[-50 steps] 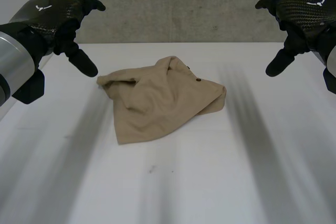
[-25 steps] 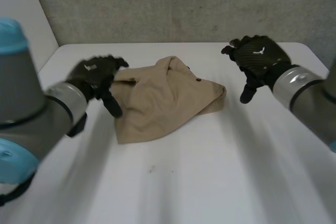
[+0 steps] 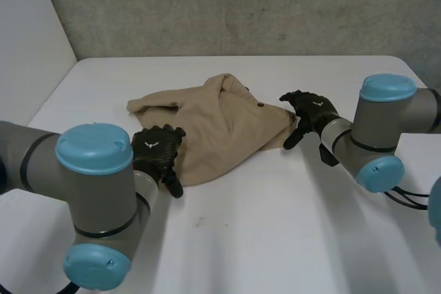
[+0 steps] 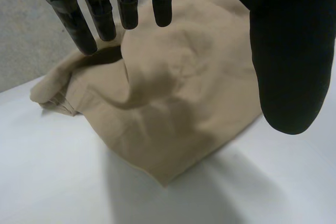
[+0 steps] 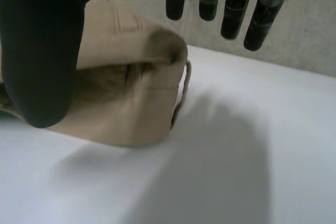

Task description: Fold the shorts.

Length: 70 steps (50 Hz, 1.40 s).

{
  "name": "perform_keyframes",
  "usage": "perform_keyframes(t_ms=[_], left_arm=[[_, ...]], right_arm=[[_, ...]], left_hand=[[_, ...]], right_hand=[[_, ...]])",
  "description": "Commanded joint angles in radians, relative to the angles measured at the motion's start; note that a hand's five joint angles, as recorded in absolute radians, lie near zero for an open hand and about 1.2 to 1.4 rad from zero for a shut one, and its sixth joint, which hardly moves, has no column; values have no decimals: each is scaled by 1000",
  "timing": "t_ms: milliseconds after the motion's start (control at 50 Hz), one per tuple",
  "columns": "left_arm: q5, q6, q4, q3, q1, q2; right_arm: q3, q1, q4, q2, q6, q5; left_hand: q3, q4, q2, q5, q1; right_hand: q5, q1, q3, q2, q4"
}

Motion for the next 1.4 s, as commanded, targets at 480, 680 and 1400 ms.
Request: perform_keyframes(t_ms=[480, 680, 1400], left_arm=[[-50, -5, 56, 2, 0, -51], [-62, -8, 56, 10, -14, -64], [186, 105, -183, 223, 185, 725]], right_arm=[[143, 61, -19, -369, 56, -30], [218, 127, -5, -564, 50, 10], [272, 164, 124, -1048, -628, 217]], left_hand=[[23, 25, 29, 12, 11], [23, 25, 29, 12, 11], [1176, 1179, 1182, 1166, 1164]], right_hand=[[1152, 1223, 1184, 1183, 1159], [1152, 1223, 1184, 1183, 1159], [1152, 1223, 1184, 1183, 1159]])
